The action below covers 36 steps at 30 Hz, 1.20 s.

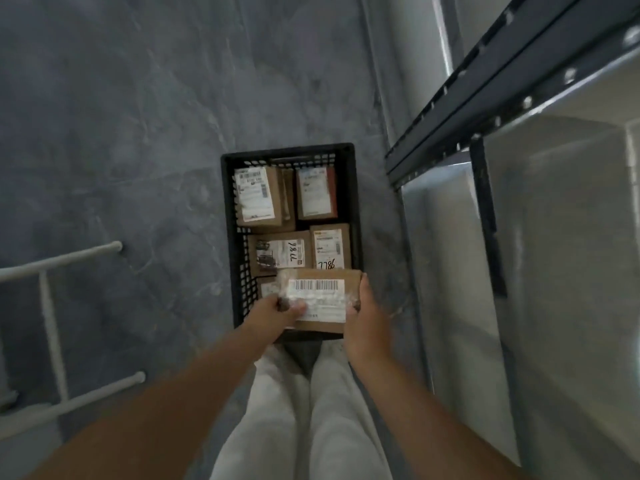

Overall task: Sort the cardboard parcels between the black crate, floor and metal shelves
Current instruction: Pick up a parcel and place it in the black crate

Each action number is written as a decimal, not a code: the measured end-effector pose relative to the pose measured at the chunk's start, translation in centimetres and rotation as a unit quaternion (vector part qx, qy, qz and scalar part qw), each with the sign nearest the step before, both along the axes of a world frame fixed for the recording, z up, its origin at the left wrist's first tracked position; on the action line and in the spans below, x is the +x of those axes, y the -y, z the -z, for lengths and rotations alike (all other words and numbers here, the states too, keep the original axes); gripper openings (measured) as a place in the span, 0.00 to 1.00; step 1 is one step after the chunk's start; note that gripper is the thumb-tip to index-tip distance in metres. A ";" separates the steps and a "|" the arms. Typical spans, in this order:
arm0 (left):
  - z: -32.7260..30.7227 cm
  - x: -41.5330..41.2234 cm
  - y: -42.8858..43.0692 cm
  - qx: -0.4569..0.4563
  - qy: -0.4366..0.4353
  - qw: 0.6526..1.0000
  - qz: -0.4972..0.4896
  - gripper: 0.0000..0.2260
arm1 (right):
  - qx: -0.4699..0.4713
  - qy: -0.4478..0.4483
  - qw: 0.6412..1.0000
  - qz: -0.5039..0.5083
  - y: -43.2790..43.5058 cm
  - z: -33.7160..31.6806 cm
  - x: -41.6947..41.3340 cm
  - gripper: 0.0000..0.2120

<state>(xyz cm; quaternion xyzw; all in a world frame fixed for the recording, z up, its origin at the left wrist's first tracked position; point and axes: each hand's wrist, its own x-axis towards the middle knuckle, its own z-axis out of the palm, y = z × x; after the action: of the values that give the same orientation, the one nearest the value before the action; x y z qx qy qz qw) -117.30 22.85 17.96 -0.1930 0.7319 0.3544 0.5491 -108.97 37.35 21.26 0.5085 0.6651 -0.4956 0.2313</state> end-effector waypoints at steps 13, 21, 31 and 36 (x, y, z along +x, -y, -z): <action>14.9 2.5 0.3 -0.092 -0.015 0.990 0.108 0.14 | 0.094 0.163 0.969 -0.158 1.7 14.2 -0.4 0.11; 17.5 4.3 1.1 -0.094 -0.007 0.994 0.056 0.19 | 0.061 0.243 0.892 -0.376 0.5 15.8 -1.0 0.15; 17.9 2.9 0.5 -0.103 -0.012 0.986 0.130 0.19 | 0.042 0.242 0.857 -0.452 -0.1 15.8 -1.2 0.12; 18.6 2.2 -0.4 -0.119 -0.020 0.979 0.166 0.21 | 0.103 0.228 0.812 -0.528 0.7 16.0 -3.0 0.10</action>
<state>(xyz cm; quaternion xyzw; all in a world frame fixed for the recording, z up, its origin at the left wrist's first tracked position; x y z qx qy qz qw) -115.14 23.23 -0.65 -0.1250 0.8017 0.1726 0.5585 -111.97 36.68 5.22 0.1984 0.8065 -0.0958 0.5486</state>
